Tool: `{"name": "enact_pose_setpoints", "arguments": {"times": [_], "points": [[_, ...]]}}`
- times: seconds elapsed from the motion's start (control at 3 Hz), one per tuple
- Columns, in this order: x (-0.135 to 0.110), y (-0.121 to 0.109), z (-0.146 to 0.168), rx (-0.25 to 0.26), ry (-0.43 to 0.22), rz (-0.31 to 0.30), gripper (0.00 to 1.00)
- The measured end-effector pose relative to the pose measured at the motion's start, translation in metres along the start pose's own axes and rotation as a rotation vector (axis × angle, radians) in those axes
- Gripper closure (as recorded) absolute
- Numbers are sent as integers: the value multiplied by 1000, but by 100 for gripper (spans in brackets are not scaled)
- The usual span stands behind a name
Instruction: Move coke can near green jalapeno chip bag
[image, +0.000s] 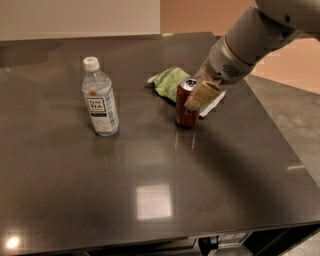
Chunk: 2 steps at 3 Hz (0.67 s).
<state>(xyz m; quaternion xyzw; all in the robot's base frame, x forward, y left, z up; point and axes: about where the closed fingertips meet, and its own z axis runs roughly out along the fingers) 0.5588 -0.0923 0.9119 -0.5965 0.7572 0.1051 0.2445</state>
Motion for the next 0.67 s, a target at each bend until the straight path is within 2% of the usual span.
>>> {"name": "enact_pose_setpoints", "arguments": {"times": [0.33,0.67], "points": [[2,-1,5,-15,0,7,0],[2,-1,5,-15,0,7,0]]}}
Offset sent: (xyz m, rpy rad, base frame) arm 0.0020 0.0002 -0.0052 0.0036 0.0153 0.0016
